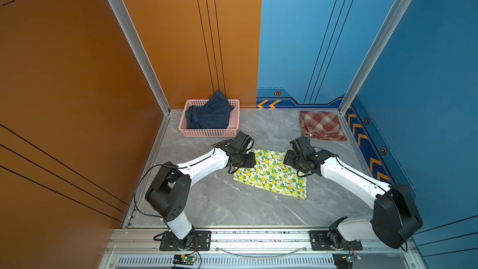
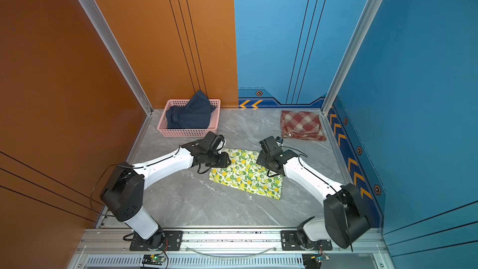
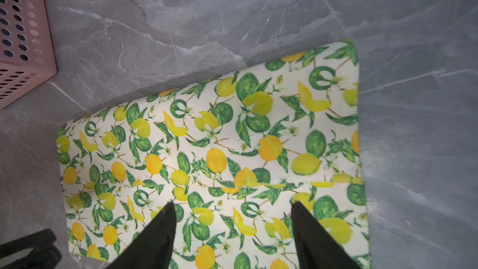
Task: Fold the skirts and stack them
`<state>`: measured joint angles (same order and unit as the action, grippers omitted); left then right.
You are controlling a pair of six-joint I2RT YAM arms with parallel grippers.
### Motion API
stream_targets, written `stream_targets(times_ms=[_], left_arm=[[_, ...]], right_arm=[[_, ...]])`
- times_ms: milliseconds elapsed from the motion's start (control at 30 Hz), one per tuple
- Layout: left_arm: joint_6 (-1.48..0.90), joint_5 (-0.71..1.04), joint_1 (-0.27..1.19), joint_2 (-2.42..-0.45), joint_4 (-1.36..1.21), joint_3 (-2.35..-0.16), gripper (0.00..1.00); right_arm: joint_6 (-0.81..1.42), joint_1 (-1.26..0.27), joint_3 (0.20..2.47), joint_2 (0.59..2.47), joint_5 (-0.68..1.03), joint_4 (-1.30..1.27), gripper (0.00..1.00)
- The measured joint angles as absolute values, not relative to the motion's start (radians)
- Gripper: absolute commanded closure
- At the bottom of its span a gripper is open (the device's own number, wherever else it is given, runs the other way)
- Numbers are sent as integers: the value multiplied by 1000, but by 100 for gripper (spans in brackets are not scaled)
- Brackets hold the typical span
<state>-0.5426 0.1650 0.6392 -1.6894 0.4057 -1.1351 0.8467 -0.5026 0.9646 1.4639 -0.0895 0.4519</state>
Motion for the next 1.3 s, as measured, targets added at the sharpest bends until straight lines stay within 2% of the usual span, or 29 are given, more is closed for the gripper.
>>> stream_targets(times_ms=[433, 1033, 1300], left_arm=[[-600, 218, 583, -1719, 270, -958, 62], [-630, 255, 569, -1719, 197, -929, 67], [-630, 258, 559, -1719, 198, -929, 69]], right_arm=[[919, -498, 1049, 1749, 39, 102, 15], [1028, -543, 1049, 1906, 110, -356, 0], [1056, -556, 979, 1989, 109, -603, 0]])
